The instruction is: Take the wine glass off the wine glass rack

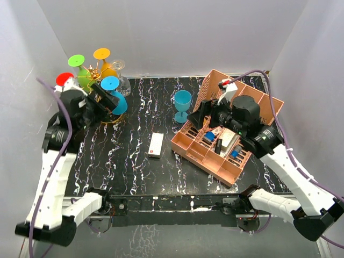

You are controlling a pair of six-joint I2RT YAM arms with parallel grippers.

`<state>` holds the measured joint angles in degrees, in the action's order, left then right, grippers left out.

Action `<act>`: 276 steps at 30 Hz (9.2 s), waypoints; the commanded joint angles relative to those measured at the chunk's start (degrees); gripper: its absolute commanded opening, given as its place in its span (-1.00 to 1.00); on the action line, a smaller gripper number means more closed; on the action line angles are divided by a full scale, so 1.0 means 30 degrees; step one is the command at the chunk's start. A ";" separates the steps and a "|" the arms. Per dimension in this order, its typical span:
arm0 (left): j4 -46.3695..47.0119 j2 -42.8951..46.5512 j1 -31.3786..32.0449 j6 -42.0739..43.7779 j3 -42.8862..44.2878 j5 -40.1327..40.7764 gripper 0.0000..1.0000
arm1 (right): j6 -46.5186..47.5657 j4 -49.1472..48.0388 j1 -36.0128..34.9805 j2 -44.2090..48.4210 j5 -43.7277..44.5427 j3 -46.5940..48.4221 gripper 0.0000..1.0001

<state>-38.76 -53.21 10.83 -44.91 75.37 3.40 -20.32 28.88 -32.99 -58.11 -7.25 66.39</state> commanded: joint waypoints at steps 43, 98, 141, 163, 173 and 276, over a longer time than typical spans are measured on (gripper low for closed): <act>0.3538 -0.8513 -0.2585 0.0916 0.4305 0.1183 -0.08 | 0.0140 -0.0649 -0.0020 0.2201 0.1800 0.0194 0.98; 0.6535 -0.8484 -0.4201 -0.2205 0.3194 -0.0409 -1.00 | 0.0151 -0.0584 -0.0025 0.2114 0.1926 0.0322 0.97; 0.6928 -0.1872 -0.5954 -0.7745 -0.0472 -0.3357 -1.00 | -0.0056 -0.0924 -0.0040 0.2008 0.0883 0.0038 0.97; 3.3430 -0.0670 -0.4278 -2.0954 -0.8284 -1.5416 -1.00 | -0.7651 -1.1460 -0.0058 0.0205 -0.8487 -0.3846 0.97; 4.1130 -0.0839 -0.3456 -2.5346 -0.9908 -1.3554 -1.00 | -1.4462 -2.0701 -0.0166 -0.3246 -1.1335 -0.3402 0.97; 0.4850 0.5520 -0.2905 -0.2434 -0.2108 -0.5952 0.94 | 0.4017 1.0495 -0.3080 -2.0680 0.3603 1.9033 -0.83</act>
<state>-24.14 -37.15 2.37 -53.49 67.09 -15.16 -9.23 59.27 -41.63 -119.46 2.52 119.66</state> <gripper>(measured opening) 0.970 0.098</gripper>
